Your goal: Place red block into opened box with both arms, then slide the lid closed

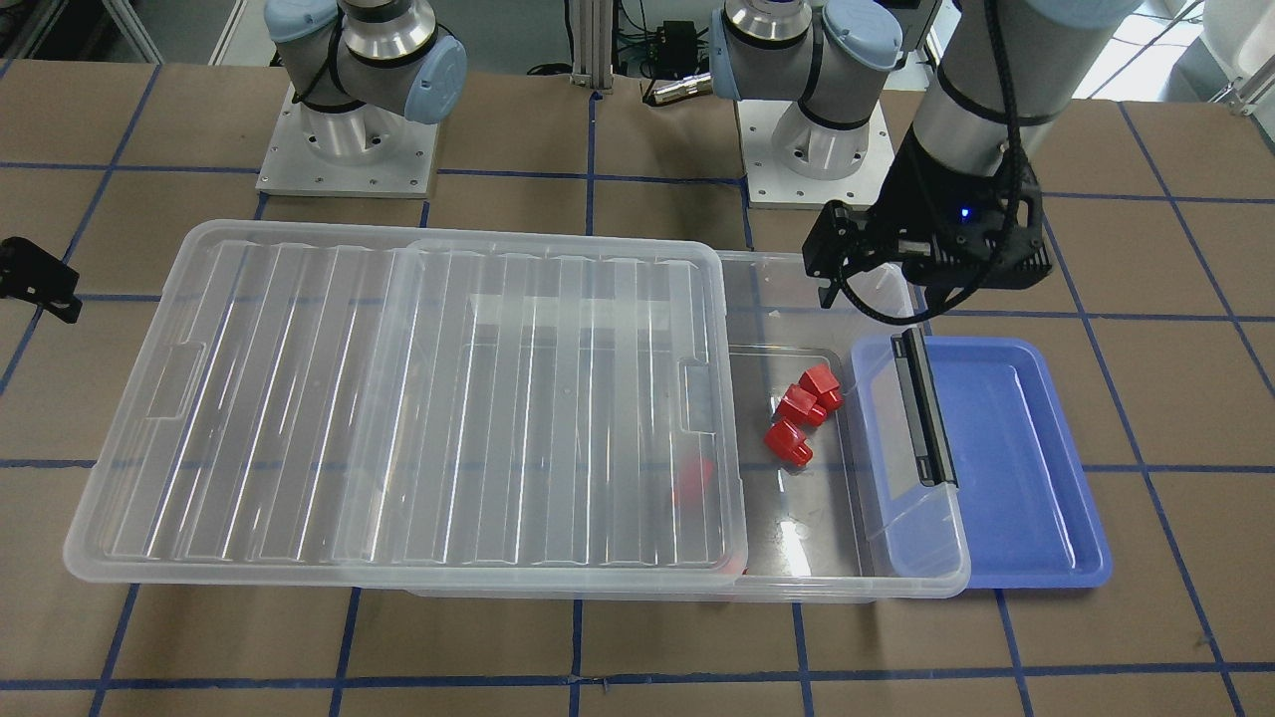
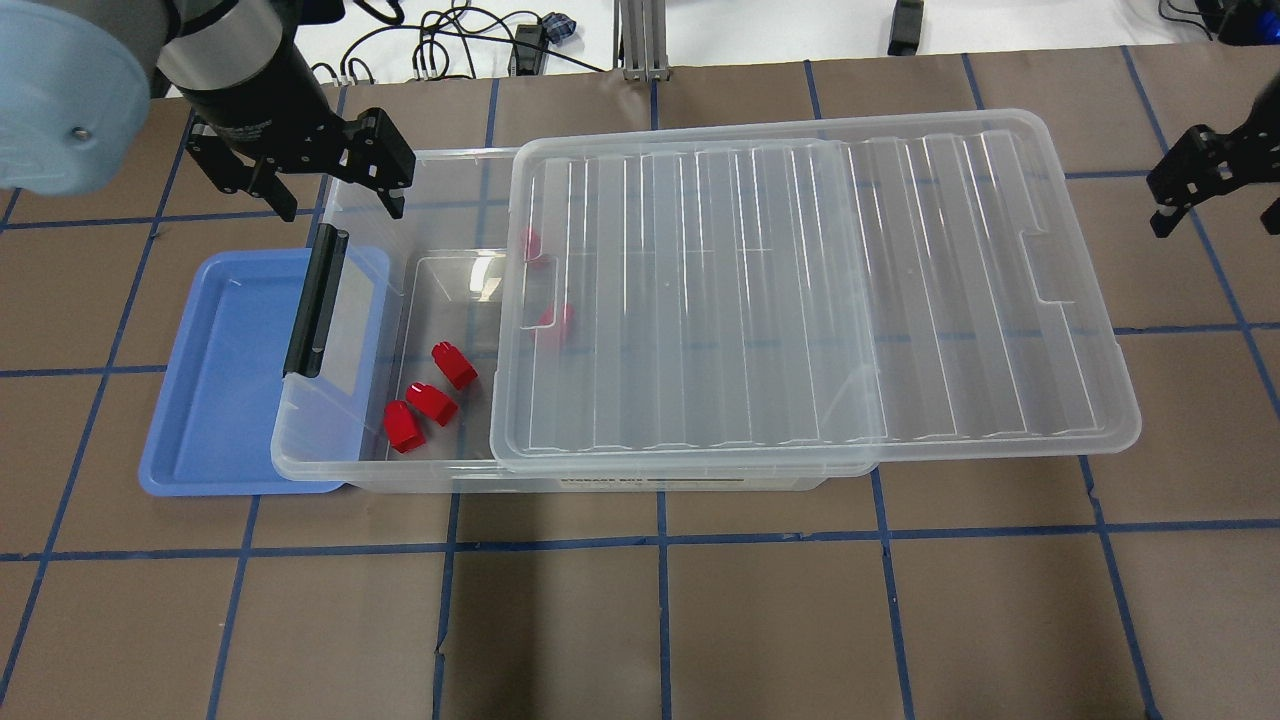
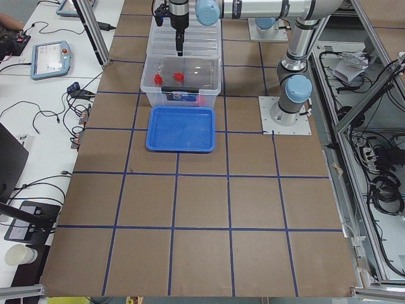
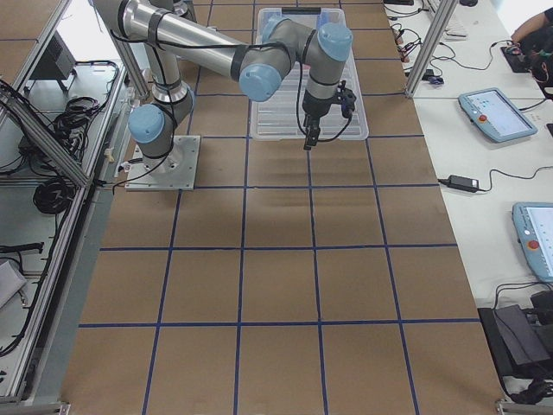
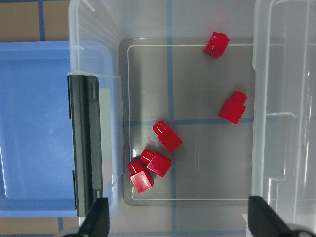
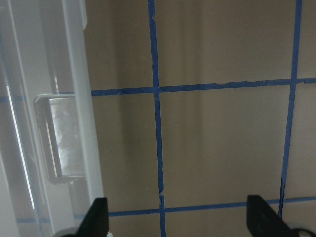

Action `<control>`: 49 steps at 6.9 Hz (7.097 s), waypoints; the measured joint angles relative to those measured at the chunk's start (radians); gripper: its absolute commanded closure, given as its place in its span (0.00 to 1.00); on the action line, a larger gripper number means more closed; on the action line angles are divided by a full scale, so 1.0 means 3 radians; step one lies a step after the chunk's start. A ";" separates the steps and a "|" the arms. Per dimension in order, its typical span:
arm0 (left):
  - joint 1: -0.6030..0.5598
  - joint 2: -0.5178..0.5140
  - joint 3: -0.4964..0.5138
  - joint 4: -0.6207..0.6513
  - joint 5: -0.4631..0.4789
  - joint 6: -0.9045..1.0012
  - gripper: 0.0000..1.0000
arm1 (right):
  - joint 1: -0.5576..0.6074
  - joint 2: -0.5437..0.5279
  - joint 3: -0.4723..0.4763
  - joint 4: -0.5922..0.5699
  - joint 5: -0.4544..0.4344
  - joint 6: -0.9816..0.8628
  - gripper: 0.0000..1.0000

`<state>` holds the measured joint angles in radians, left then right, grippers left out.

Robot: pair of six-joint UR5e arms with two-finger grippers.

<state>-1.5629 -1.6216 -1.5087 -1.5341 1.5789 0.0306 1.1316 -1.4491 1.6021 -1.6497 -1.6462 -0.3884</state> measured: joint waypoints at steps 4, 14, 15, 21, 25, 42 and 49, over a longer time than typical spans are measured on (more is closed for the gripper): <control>0.0005 0.0234 -0.0040 -0.0078 -0.0002 0.0031 0.00 | 0.0004 0.0075 0.0481 -0.0542 0.0011 0.0002 0.00; 0.0004 0.0272 -0.0108 -0.0097 -0.0030 0.0031 0.00 | 0.1106 0.0098 0.0494 -0.0836 0.0061 0.0690 0.00; 0.0005 0.0272 -0.0108 -0.0097 -0.0030 0.0031 0.00 | 0.1201 0.0103 0.0495 -0.0878 0.0059 0.0701 0.00; 0.0004 0.0276 -0.0128 -0.0092 -0.0038 0.0031 0.00 | 0.1373 -0.0046 -0.0200 -0.0257 0.0134 0.0818 0.00; 0.0004 0.0268 -0.0134 -0.0092 -0.0042 0.0031 0.00 | 0.1666 -0.0040 -0.0585 0.0266 0.0233 0.1238 0.00; 0.0014 0.0259 -0.0081 -0.0091 -0.0040 0.0030 0.00 | 0.1607 -0.0037 -0.0590 0.0212 0.0205 0.1351 0.00; 0.0035 0.0093 0.0121 -0.0194 -0.0041 0.0026 0.00 | 0.1600 -0.0035 -0.0595 0.0209 0.0208 0.1347 0.00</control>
<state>-1.5524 -1.5938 -1.4723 -1.5921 1.5665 0.0383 1.6117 -1.4597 1.4235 -1.5869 -1.5839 0.0158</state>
